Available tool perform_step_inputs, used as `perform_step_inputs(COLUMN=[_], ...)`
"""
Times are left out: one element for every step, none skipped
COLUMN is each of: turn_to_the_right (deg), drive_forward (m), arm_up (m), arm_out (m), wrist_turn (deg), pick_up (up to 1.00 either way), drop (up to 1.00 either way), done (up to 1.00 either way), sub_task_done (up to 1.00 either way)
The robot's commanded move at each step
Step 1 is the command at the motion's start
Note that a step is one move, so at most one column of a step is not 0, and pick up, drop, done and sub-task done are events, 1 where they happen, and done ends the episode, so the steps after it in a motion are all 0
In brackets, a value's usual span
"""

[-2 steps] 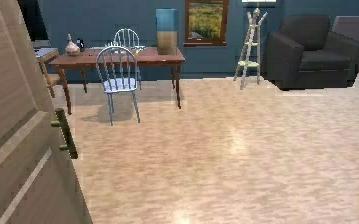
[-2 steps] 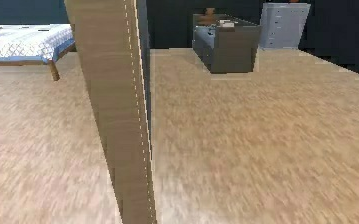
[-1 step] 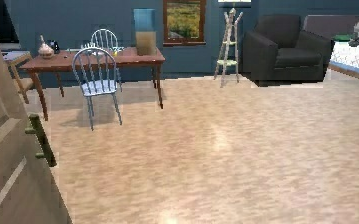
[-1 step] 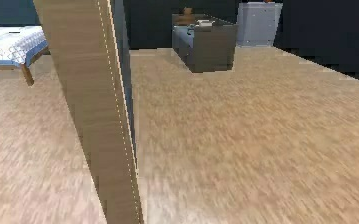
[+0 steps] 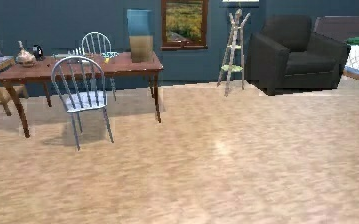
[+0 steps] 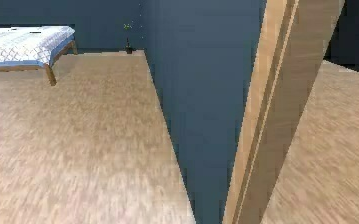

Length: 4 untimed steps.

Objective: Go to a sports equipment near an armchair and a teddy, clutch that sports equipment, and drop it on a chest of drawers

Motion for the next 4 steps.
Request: perform_step_inputs(turn_to_the_right=[27.0,0.0,0.0,6.0], drive_forward=[0.00,1.00,1.00,0.00], arm_up=[0.00,0.00,0.00,0.00], arm_out=[0.00,0.00,0.00,0.00], wrist_turn=[0.0,0.0,0.0,0.0], pick_up=[0.00,0.00,0.00,0.00], drop=[0.00,0.00,0.00,0.00], done=[0.00,0.00,0.00,0.00], sub_task_done=[0.00,0.00,0.00,0.00])
